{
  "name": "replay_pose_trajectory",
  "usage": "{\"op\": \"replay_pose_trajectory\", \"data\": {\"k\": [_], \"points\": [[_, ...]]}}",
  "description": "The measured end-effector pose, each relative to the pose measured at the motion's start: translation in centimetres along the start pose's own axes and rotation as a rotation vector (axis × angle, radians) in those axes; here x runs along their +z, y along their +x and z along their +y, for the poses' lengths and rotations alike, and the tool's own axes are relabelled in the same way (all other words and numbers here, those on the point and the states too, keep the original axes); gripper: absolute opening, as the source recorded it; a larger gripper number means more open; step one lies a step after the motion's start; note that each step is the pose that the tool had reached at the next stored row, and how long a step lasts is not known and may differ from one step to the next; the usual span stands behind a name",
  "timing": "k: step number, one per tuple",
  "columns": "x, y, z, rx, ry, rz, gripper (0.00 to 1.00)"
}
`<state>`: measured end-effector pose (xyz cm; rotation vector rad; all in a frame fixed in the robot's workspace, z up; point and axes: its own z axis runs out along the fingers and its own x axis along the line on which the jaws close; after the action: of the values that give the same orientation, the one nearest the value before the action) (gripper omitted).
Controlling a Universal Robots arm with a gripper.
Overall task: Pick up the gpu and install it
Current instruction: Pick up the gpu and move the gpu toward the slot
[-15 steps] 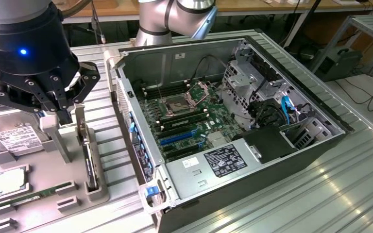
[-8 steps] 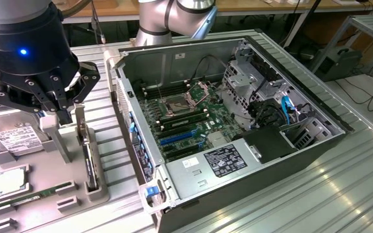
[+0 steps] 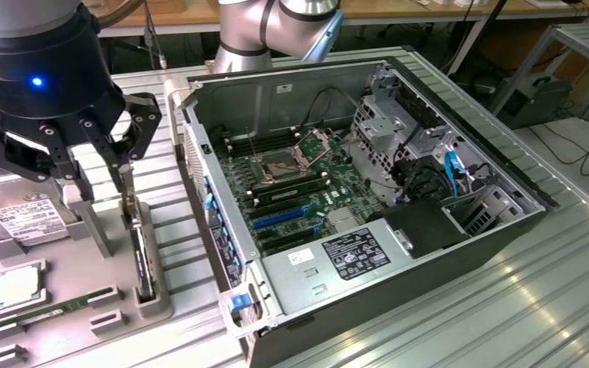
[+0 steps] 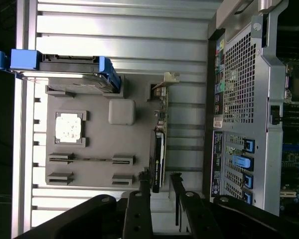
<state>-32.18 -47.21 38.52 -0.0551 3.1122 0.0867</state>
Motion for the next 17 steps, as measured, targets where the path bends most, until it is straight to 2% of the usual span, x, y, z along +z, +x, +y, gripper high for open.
{"op": "replay_pose_trajectory", "data": {"k": [3, 5, 6, 17], "points": [[0.00, 0.00, 0.00, 0.000, 0.0000, 0.0000, 0.47], [0.00, 0.00, 0.00, 0.000, 0.0000, 0.0001, 0.47], [0.00, 0.00, 0.00, 0.000, 0.0000, 0.0000, 0.54], [0.11, 0.08, -0.12, 0.000, -0.0001, -0.0001, 0.54]]}}
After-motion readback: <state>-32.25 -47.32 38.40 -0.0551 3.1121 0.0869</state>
